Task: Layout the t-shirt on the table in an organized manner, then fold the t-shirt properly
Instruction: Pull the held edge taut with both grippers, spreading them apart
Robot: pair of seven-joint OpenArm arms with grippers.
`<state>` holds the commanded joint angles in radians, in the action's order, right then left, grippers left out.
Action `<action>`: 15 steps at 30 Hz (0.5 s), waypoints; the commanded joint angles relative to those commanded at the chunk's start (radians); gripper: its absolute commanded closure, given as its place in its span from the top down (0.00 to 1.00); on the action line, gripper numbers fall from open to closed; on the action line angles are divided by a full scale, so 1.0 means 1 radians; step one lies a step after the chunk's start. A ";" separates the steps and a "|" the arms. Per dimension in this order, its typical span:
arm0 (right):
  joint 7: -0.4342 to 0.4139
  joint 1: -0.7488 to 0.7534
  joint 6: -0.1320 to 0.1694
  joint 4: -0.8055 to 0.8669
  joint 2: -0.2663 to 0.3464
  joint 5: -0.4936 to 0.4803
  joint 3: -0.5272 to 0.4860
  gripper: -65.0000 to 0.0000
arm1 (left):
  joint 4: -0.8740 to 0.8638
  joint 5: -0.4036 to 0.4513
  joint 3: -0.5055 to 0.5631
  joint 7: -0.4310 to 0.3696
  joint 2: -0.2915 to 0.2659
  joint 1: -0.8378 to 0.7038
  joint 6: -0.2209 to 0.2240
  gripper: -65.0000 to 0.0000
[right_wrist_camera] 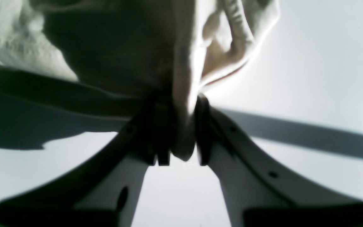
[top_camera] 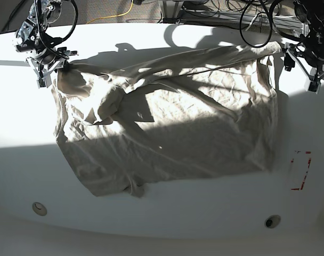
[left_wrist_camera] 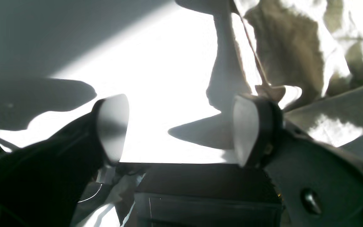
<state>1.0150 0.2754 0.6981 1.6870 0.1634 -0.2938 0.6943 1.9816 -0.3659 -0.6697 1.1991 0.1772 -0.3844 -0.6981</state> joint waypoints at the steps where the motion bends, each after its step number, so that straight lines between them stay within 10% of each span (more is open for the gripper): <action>1: 0.000 0.000 0.000 0.002 0.000 0.000 0.000 0.25 | 0.000 -0.021 0.018 0.000 0.000 -0.017 0.000 0.71; 15: 0.000 0.000 0.000 0.002 0.000 0.000 0.000 0.06 | -0.011 -0.112 0.103 0.000 0.008 -0.137 0.000 0.71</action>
<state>1.0150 0.2754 0.6981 1.6886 0.1634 -0.2938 0.6943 1.9709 -0.4780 -0.5669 1.1991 0.1849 -0.5209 -0.6981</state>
